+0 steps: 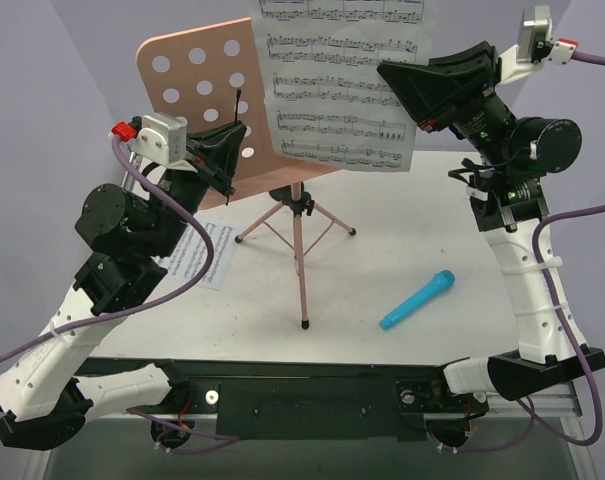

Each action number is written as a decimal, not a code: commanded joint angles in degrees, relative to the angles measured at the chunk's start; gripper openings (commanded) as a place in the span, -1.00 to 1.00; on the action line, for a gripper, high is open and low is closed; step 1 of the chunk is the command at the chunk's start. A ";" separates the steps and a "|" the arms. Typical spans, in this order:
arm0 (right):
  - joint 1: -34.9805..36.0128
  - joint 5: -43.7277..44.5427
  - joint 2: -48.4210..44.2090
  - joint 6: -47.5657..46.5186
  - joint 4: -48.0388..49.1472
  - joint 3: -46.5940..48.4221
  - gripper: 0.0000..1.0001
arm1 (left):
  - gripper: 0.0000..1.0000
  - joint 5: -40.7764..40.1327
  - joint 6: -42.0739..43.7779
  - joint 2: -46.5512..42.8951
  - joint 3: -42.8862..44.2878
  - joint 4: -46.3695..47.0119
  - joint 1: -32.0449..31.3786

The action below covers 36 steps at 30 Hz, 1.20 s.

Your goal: Set up the instrument practice props

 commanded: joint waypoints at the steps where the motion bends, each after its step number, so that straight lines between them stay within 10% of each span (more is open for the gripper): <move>1: 3.28 -2.10 -0.15 -4.55 6.44 -0.28 -1.00 | -1.00 3.51 -0.67 -2.00 -1.54 9.01 0.22; 36: 16.55 3.44 7.67 -8.45 17.34 -2.75 -1.00 | -1.00 7.38 -3.65 -2.79 -4.10 13.49 1.01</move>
